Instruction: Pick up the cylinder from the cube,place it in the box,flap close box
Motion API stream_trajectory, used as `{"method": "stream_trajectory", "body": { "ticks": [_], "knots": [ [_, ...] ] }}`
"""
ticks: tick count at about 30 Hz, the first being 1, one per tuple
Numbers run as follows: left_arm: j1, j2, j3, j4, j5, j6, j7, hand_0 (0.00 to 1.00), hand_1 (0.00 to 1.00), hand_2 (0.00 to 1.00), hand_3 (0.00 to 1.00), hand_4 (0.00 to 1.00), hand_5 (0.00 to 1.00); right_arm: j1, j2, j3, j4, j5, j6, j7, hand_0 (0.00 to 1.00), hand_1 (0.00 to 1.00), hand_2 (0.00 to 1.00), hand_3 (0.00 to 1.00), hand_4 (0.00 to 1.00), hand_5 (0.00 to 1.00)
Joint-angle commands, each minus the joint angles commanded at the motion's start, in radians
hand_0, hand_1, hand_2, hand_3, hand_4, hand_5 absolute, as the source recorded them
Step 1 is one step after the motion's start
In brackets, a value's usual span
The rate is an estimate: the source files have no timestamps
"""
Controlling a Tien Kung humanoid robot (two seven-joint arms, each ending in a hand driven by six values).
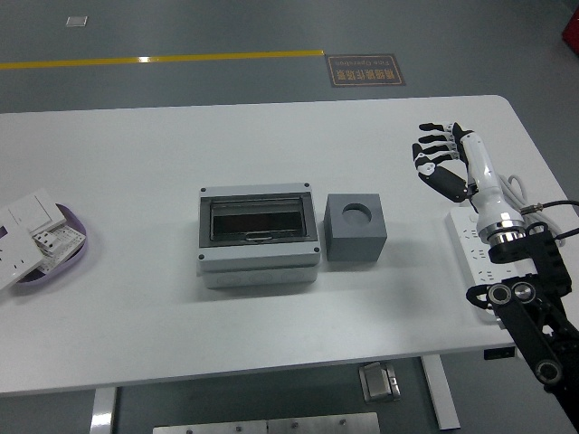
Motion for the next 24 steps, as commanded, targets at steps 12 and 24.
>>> {"method": "stream_trajectory", "body": {
  "ticks": [12,24],
  "knots": [
    [0.021,-0.004,0.006,0.000,-0.033,0.008,-0.003,0.602,0.585,0.563,0.603,0.666,0.285,-0.040,0.024,0.023,-0.022,0.263,0.032,0.139,0.519,0.573,0.626,0.680,0.572,0.317],
    [0.016,-0.002,0.008,0.000,-0.041,0.007,-0.008,0.602,0.586,0.563,0.603,0.668,0.282,-0.030,0.035,0.039,-0.031,0.428,0.065,0.190,0.547,0.597,0.632,0.681,0.576,0.296]
  ]
}}
